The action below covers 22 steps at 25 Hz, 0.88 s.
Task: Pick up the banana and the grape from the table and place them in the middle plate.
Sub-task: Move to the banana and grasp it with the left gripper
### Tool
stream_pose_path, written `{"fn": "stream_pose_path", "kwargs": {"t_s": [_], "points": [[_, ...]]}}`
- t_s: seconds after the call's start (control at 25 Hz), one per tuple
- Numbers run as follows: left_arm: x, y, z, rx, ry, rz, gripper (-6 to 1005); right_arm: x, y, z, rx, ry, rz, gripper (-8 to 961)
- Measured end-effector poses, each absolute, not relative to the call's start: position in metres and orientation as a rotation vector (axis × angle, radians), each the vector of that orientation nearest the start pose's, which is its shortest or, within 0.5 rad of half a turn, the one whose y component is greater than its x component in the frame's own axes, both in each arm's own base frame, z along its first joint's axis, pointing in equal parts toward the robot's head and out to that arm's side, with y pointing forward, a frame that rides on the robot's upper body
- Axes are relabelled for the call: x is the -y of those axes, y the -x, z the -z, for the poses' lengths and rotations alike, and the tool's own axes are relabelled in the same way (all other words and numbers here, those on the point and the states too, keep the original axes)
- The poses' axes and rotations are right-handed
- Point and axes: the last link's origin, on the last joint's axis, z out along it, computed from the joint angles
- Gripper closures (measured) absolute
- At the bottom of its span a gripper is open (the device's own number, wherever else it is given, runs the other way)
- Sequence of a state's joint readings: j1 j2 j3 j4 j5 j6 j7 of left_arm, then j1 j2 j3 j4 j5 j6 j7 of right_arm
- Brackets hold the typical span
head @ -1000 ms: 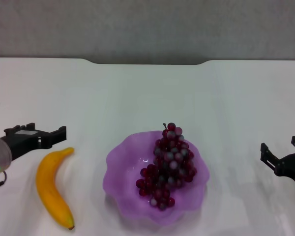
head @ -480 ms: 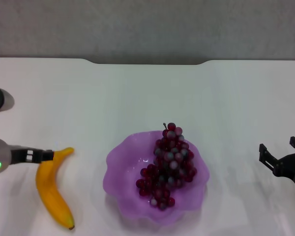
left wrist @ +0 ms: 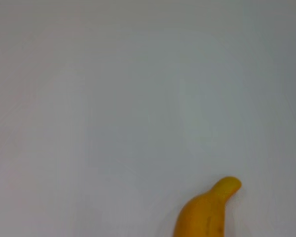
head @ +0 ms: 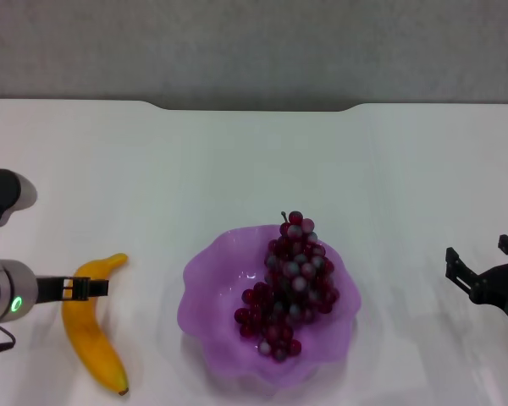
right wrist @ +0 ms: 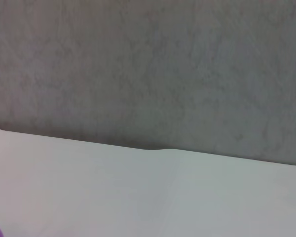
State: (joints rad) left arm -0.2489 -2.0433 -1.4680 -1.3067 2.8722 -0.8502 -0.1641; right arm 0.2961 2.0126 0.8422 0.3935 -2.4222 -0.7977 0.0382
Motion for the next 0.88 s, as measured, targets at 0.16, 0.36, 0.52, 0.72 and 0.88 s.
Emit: {"fn": "stream_pose_path", "kwargs": {"t_s": [0.16, 0.36, 0.52, 0.72, 0.88], "points": [[-0.344, 0.294, 0.013, 1.371, 1.766, -0.114, 115, -0.305, -0.357, 0.047, -0.679, 1.801, -0.411, 59], [-0.343, 0.300, 0.017, 1.394, 1.747, -0.113, 114, -0.306, -0.357, 0.047, -0.676, 1.802, -0.412, 59], [-0.340, 0.303, 0.024, 1.406, 1.746, -0.117, 115, -0.308, -0.355, 0.046, -0.670, 1.801, -0.419, 59], [-0.340, 0.304, 0.030, 1.408, 1.754, -0.124, 116, -0.309, -0.354, 0.046, -0.664, 1.802, -0.423, 59], [-0.341, 0.303, 0.032, 1.406, 1.757, -0.119, 117, -0.309, -0.353, 0.046, -0.662, 1.804, -0.424, 59]]}}
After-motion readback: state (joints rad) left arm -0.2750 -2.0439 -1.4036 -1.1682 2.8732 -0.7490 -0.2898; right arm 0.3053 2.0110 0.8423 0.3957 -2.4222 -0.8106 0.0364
